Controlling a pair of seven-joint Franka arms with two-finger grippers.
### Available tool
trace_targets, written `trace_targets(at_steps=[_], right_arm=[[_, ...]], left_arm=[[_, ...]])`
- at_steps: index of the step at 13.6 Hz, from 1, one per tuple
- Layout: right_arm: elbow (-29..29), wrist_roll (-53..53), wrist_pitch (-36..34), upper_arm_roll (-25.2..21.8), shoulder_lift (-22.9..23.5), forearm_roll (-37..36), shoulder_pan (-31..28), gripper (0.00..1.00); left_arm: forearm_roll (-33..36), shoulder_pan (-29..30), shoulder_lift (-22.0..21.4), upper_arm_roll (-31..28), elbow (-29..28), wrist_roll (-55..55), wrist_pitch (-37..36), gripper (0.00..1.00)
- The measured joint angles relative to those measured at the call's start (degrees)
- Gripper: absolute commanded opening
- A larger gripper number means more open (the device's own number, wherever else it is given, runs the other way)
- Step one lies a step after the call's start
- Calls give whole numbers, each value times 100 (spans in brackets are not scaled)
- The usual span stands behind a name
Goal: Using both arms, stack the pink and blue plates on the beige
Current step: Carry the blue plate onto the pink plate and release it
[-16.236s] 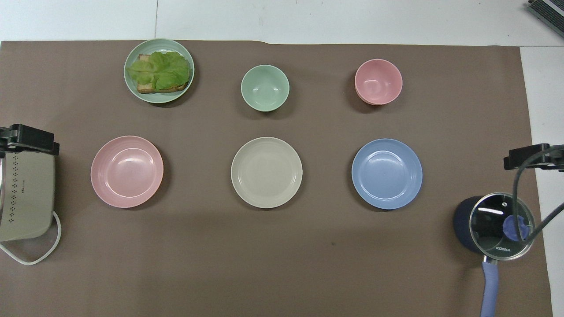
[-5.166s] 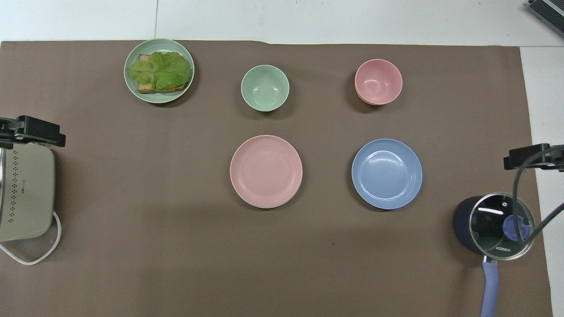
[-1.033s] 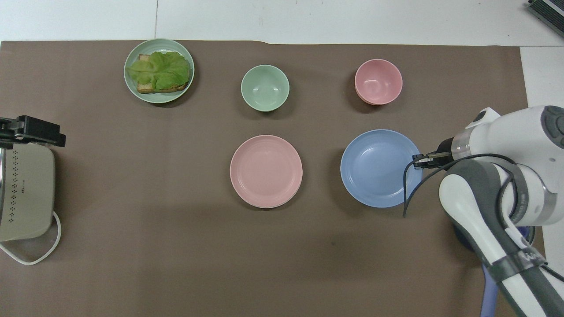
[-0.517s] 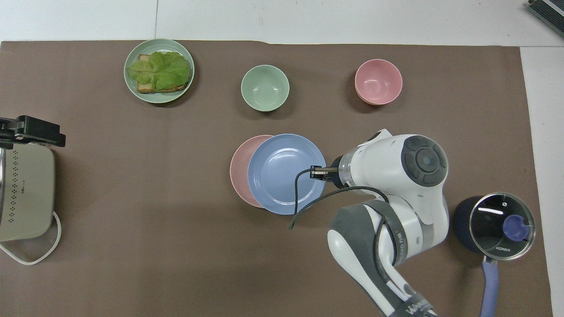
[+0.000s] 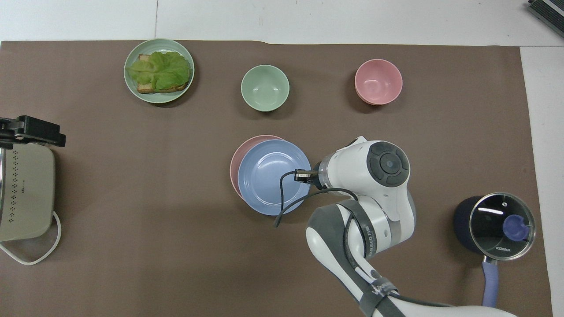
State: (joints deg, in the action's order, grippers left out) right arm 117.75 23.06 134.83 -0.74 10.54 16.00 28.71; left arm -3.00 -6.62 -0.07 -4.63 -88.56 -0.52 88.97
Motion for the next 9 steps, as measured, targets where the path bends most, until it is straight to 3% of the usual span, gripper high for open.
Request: trace_targets(at_steps=[3, 4, 6, 9], right_arm=[[0, 0, 314, 3, 214, 18, 102, 0], [0, -1, 336, 3, 239, 20, 97, 8], [-1, -81, 337, 0, 248, 20, 70, 100], [-7, -234, 339, -5, 268, 20, -20, 100]], left_arm=[[0, 0, 0, 0, 0, 0, 0, 100], [0, 0, 0, 0, 0, 0, 0, 100], [0, 0, 0, 0, 0, 0, 0, 100], [0, 0, 0, 0, 0, 0, 0, 100]])
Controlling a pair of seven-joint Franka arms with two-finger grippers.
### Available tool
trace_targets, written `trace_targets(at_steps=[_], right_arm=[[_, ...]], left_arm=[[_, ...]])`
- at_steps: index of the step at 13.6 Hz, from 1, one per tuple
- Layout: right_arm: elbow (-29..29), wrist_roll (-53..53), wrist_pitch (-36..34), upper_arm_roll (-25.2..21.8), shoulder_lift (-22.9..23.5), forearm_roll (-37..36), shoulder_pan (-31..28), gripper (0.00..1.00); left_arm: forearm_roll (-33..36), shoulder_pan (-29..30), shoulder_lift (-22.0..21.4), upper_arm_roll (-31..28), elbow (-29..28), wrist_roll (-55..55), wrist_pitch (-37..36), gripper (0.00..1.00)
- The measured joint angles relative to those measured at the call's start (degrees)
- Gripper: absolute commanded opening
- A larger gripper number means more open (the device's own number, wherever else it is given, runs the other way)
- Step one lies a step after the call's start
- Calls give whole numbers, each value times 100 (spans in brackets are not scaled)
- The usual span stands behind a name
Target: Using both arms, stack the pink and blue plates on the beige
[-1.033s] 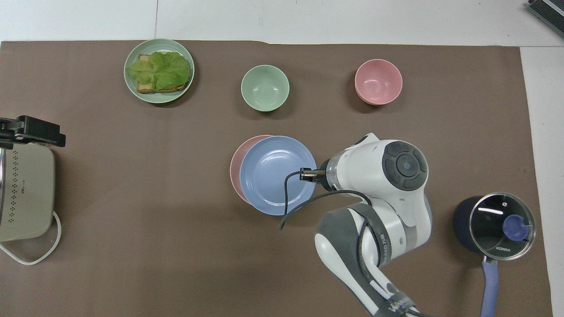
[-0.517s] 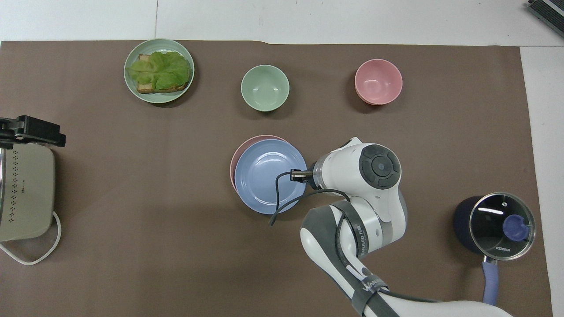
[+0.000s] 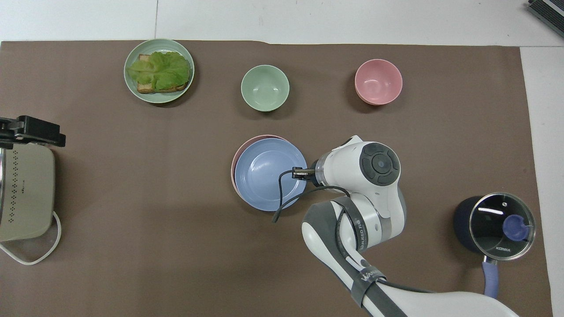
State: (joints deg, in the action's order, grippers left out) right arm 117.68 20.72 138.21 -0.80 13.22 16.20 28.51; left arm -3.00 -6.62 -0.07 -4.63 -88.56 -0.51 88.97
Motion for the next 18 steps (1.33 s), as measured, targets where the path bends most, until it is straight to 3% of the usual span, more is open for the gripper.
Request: trace_targets(at_steps=[3, 6, 8, 13, 18], right_arm=[[-89, -137, 3, -34, -7, -72, -25, 100], [-181, -156, -71, -80, -215, -854, -336, 100], [-250, -180, -491, -87, -518, -1343, -736, 100], [-883, -267, -2179, -101, -1032, -1447, -1463, 100], [-1116, -636, -2966, -107, -1481, -1462, -2213, 100]], left_arm=[[0, 0, 0, 0, 0, 0, 0, 100], [0, 0, 0, 0, 0, 0, 0, 100], [0, 0, 0, 0, 0, 0, 0, 100], [0, 0, 0, 0, 0, 0, 0, 100], [0, 0, 0, 0, 0, 0, 0, 100]])
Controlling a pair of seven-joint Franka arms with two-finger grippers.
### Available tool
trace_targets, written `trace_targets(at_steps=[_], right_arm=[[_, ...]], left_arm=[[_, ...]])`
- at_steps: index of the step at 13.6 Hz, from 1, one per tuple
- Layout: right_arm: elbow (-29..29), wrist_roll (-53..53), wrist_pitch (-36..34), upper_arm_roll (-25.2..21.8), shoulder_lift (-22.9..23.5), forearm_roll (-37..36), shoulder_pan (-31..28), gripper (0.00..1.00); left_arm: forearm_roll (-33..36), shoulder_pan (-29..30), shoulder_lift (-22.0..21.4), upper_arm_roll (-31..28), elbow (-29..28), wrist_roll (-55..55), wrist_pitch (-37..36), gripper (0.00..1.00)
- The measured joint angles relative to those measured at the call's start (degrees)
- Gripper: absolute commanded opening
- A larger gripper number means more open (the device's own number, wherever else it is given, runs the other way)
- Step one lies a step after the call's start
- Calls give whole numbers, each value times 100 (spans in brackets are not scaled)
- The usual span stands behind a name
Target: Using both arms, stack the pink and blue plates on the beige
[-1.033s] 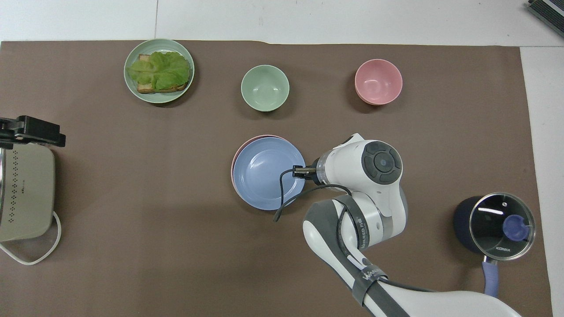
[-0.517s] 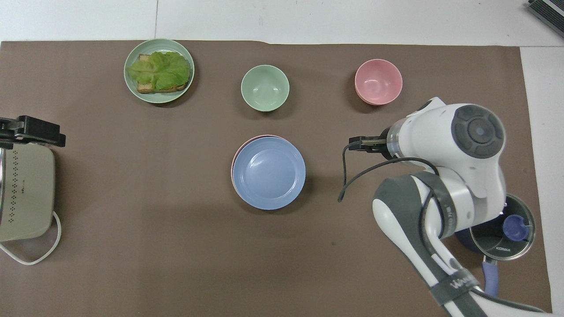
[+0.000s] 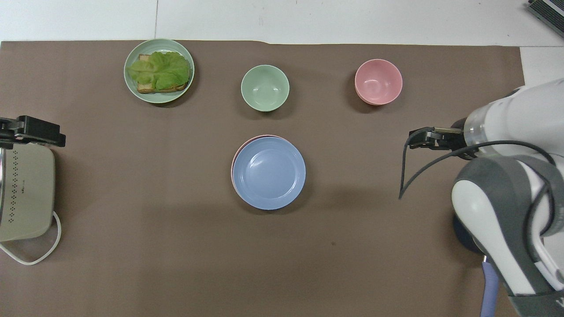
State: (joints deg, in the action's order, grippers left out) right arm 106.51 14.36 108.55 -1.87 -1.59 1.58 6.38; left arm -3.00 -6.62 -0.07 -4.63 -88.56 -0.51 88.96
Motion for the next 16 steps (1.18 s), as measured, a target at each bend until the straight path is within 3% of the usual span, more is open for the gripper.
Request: trace_targets(at_steps=[8, 16], right_arm=[[-1421, -828, -1764, -10, -184, -375, -447, 100], [-1552, -1033, -2201, -5, -187, -402, -449, 100]], left_arm=[[0, 0, 0, 0, 0, 0, 0, 100], [0, 0, 0, 0, 0, 0, 0, 100]])
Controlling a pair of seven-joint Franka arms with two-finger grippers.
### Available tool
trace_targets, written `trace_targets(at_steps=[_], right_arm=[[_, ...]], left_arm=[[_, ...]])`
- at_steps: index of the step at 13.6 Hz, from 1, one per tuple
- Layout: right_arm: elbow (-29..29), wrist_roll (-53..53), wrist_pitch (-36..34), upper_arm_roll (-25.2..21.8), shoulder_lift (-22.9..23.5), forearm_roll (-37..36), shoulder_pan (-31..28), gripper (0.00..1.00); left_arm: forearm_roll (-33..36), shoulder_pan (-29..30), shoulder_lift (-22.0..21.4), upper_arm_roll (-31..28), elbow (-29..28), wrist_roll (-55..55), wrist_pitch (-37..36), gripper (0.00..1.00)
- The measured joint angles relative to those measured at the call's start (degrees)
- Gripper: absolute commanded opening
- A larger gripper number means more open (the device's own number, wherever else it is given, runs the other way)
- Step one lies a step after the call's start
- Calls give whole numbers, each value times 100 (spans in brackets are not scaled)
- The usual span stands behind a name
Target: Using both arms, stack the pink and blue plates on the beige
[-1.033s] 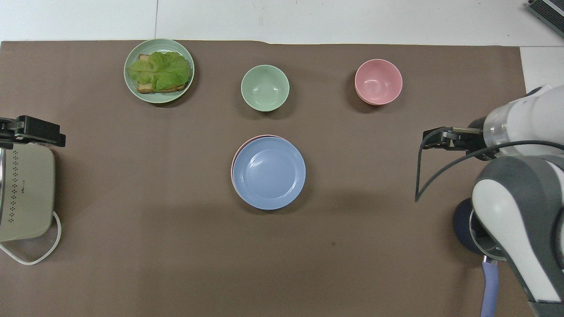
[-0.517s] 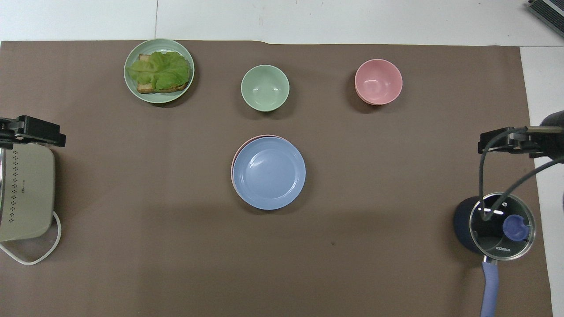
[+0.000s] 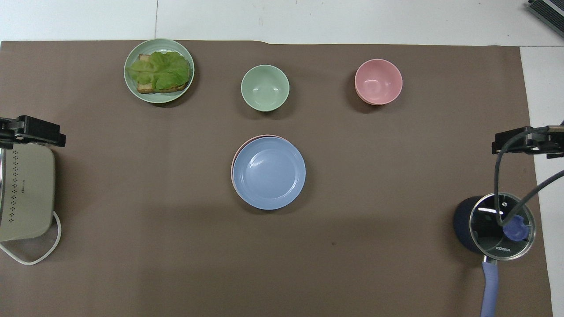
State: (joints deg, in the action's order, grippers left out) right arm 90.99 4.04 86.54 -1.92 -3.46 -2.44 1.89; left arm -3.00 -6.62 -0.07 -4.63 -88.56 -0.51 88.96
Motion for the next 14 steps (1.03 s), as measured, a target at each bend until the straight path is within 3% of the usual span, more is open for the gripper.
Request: trace_targets(at_steps=[14], right_arm=[[297, -55, 4, 36, -216, 0, 3, 100]], left_arm=[[0, 0, 0, 0, 0, 0, 0, 100]])
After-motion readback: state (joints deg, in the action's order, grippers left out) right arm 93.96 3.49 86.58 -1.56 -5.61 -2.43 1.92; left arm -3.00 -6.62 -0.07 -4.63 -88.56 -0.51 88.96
